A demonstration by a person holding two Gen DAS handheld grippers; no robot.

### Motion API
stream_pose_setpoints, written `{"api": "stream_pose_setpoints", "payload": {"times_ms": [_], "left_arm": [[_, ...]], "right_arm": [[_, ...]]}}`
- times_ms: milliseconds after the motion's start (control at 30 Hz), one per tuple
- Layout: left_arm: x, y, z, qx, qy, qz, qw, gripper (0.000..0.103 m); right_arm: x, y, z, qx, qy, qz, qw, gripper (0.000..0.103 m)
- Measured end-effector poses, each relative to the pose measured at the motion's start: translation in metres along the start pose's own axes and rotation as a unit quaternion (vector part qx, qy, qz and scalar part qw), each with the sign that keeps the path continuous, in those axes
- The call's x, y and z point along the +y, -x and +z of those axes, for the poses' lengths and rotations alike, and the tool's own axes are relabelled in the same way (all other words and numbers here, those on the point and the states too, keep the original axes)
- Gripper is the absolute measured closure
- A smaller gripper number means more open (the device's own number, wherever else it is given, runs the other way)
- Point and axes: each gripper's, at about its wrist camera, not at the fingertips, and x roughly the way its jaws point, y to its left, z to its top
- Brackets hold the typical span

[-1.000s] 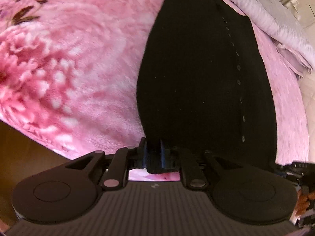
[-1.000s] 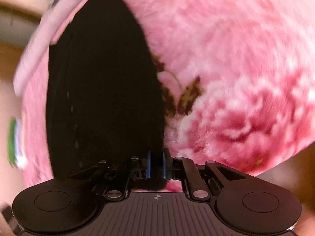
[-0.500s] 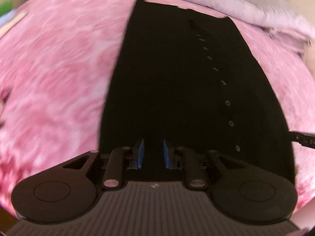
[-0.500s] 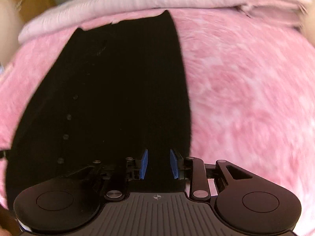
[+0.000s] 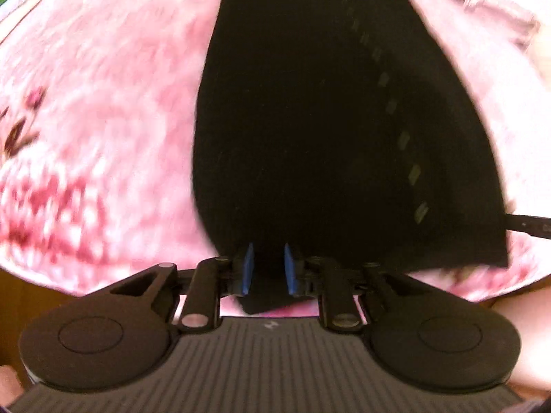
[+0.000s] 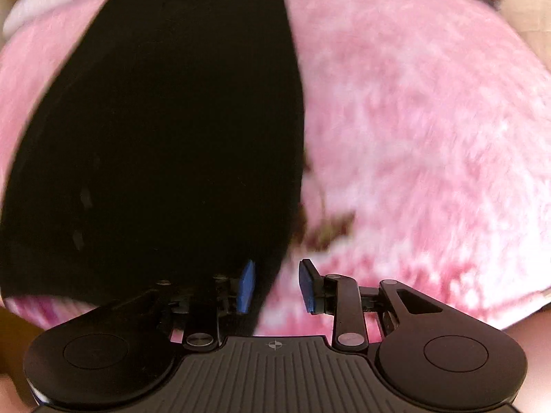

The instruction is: Fold clothes

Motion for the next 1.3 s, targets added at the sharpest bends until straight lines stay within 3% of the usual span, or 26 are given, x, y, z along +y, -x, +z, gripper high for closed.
{"api": "stream_pose_setpoints", "payload": {"times_ms": [67, 133, 200, 233, 267, 333, 433, 567, 700, 833, 967, 1067, 1167, 1300], "left_arm": [[-0.002, -0.005, 0.015, -0.008, -0.001, 0.000, 1.0000, 0.078], [-0.003, -0.019, 0.023, 0.010, -0.003, -0.002, 0.9999, 0.072], [-0.004, -0.041, 0.022, 0.063, -0.012, 0.000, 0.9979, 0.072], [-0.005, -0.047, 0.017, 0.083, -0.018, 0.001, 0.9964, 0.072], [-0.005, -0.044, 0.014, 0.081, -0.026, 0.000, 0.9964, 0.072], [-0.007, -0.035, 0.012, 0.111, -0.038, -0.003, 0.9931, 0.072], [-0.005, -0.011, 0.017, 0.148, -0.028, 0.001, 0.9886, 0.073], [-0.010, 0.046, 0.038, 0.113, -0.032, 0.017, 0.9929, 0.073], [-0.023, 0.108, 0.060, 0.045, -0.019, 0.026, 0.9984, 0.072], [-0.041, 0.154, 0.061, -0.005, 0.006, 0.033, 0.9994, 0.071], [-0.063, 0.182, 0.053, -0.025, 0.021, 0.034, 0.9989, 0.070], [-0.087, 0.193, 0.046, -0.027, 0.025, 0.035, 0.9987, 0.070], [-0.119, 0.200, 0.023, -0.028, 0.025, 0.036, 0.9987, 0.070], [-0.146, 0.219, -0.014, -0.031, 0.023, 0.037, 0.9986, 0.070]], "right_arm": [[0.007, 0.009, 0.015, -0.026, -0.009, 0.006, 1.000, 0.072], [0.019, 0.001, 0.020, -0.016, -0.005, 0.011, 1.000, 0.072], [0.029, -0.015, 0.014, 0.028, -0.007, 0.002, 1.000, 0.072], [0.032, -0.022, 0.007, 0.071, -0.011, -0.013, 0.997, 0.072], [0.035, -0.024, 0.000, 0.094, -0.015, -0.025, 0.995, 0.072], [0.039, -0.007, -0.011, 0.102, -0.014, -0.036, 0.994, 0.072], [0.040, 0.018, -0.020, 0.156, -0.036, -0.045, 0.986, 0.072], [0.036, 0.062, -0.006, 0.158, -0.103, -0.015, 0.982, 0.072], [0.050, 0.119, 0.026, 0.091, -0.075, 0.024, 0.993, 0.072], [0.055, 0.172, 0.043, 0.034, -0.040, 0.054, 0.997, 0.072], [0.032, 0.219, 0.029, 0.004, -0.007, 0.067, 0.998, 0.072], [0.018, 0.249, 0.001, -0.002, 0.000, 0.062, 0.998, 0.072], [-0.019, 0.268, -0.024, 0.004, -0.013, 0.053, 0.999, 0.072], [-0.057, 0.282, -0.033, -0.004, -0.021, 0.050, 0.999, 0.072]]}}
